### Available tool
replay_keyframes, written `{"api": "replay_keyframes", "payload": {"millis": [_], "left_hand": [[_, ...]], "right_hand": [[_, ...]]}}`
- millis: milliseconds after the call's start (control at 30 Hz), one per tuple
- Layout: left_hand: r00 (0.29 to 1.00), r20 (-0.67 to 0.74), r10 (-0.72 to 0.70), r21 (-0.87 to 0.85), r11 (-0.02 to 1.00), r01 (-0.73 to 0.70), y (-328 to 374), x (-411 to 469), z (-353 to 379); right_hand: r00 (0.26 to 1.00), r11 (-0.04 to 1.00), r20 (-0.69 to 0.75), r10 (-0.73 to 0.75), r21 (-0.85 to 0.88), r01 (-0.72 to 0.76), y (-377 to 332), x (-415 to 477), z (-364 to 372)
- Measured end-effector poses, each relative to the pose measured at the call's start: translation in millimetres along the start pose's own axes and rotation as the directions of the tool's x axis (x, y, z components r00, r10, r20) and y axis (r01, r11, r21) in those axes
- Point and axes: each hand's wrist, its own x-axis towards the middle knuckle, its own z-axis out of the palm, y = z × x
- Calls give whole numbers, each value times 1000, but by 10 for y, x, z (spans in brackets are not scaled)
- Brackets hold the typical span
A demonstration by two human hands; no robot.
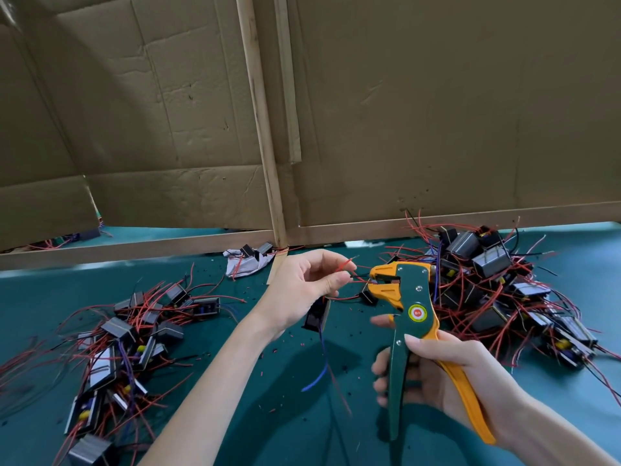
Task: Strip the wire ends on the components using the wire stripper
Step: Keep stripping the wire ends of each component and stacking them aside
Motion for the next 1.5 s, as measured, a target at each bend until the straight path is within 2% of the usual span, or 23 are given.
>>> {"api": "replay_keyframes", "payload": {"millis": [267,867,1167,1333,1500], "left_hand": [[999,32,-7,62,998,5,82,-17,56],[994,105,1,64,998,-8,201,-47,87],[990,140,-1,96,995,-12,192,-48,66],[988,155,-8,103,995,-8,167,-50,40],[989,145,-28,21,999,25,107,-32,66]], "right_hand": [[998,992,33,-56,-107,59,4,-12,-30],[998,971,61,-32,-233,46,3,-44,-53],[1000,956,3,-27,-292,27,5,-54,-53],[995,952,-100,-14,-307,-17,1,-95,19],[957,927,-254,-143,-373,40,113,-58,51]]}}
